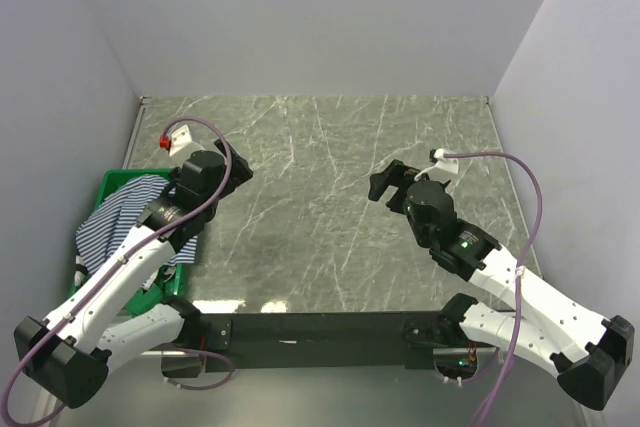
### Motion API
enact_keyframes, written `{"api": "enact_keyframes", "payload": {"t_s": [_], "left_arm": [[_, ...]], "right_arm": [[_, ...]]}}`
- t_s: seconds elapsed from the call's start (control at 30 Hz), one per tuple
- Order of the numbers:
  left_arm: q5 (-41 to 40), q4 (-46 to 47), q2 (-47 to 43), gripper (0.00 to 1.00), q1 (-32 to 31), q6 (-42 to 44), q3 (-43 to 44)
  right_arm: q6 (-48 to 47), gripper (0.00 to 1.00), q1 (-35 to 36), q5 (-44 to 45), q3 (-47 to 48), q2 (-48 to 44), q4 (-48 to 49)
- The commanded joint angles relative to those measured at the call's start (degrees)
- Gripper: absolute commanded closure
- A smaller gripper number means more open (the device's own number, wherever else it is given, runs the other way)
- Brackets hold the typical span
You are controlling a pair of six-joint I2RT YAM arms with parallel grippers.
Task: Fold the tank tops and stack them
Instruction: Grab the tank top from the pile
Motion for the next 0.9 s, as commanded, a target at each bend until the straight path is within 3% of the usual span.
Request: {"api": "enact_keyframes", "payload": {"t_s": [0.0,0.2,0.37,0.47,0.63,0.87], "left_arm": [[-3.2,-0.7,-0.6,0.01,0.0,-2.4,0.6],[-10.9,-8.1,1.0,0.01,0.3,-9.0,4.4],[-14.6,-14.2,5.2,0.01,4.9,-11.8,10.7],[-12.9,-17.6,7.6,0.01,15.0,-13.2,13.1],[-8.3,-14.2,9.2,0.05,30.9,-11.2,11.5],[-4.5,-12.1,20.2,0.09,41.2,-13.0,9.3]], "right_arm": [[-0.6,0.00,0.1,1.4,1.2,-0.3,0.9],[-1.6,0.00,0.2,0.0,2.1,1.2,-0.6],[-2.4,0.00,0.2,-1.2,3.1,3.4,-2.0],[-2.5,0.00,0.2,-1.8,3.4,4.3,-3.0],[-2.3,0.00,0.1,-4.1,2.7,5.3,-2.4],[-2.4,0.01,0.1,-6.6,2.5,7.2,-1.3]]}}
